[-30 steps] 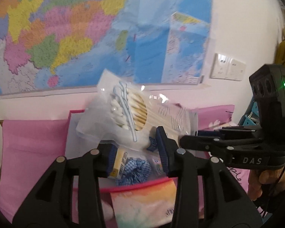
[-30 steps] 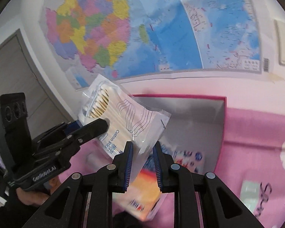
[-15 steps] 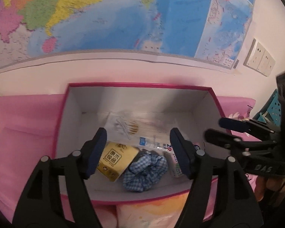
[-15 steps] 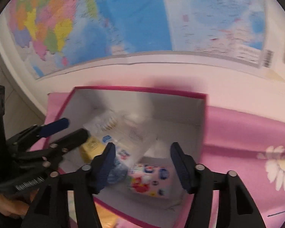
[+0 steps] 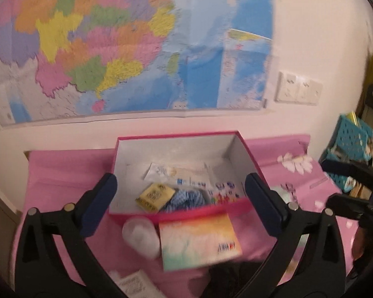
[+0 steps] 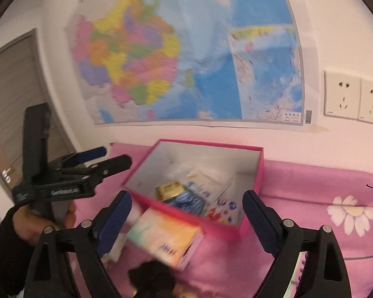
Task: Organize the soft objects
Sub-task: 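Move the left tool back toward the green turtle plush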
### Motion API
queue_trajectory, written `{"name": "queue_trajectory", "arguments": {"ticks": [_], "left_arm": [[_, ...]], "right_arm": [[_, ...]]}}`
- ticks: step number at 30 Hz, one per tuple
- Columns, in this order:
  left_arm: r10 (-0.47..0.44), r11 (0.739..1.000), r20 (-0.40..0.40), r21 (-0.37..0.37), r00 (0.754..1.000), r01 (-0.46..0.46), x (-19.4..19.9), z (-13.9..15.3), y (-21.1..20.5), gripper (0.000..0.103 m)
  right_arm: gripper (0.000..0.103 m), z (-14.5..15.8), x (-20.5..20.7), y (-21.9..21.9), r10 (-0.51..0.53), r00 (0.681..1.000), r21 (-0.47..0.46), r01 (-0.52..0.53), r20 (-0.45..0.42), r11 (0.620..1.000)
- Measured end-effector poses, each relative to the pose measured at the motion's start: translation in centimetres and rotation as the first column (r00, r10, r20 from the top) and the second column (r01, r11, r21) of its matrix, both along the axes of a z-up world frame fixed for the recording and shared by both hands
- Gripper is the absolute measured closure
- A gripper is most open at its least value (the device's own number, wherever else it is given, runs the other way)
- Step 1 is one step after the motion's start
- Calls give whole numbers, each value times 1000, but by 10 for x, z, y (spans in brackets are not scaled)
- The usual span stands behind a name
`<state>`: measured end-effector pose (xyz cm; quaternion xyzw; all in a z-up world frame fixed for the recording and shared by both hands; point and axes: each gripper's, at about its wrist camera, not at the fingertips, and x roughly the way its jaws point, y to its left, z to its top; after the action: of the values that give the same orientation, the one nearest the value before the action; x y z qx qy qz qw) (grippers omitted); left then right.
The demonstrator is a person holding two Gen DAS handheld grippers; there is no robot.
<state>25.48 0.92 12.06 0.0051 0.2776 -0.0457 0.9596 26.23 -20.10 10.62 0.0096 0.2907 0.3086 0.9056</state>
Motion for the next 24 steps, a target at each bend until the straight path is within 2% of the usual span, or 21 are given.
{"name": "queue_trajectory", "arguments": {"ticks": [3,7,15,24], "left_arm": [[8,999,3,47,1000,-8,-28,-9,-6,0],[23,997,-20,69,1000,-22,-66,-29,-9,0],[63,997,-85,51,994,-59,-120,-69,-10,0],[76,997,-139,32,987,-72,-155,-98,-13,0]], "right_arm": [[8,-6,-34,-9,17,1000,16,-17,11,1000],[7,-29,-72,-23,1,1000,-2,-1,-11,1000],[7,-74,-133,-39,-12,996,5,12,-87,1000],[7,-94,-167,-34,3,994,7,-2,-111,1000]]}}
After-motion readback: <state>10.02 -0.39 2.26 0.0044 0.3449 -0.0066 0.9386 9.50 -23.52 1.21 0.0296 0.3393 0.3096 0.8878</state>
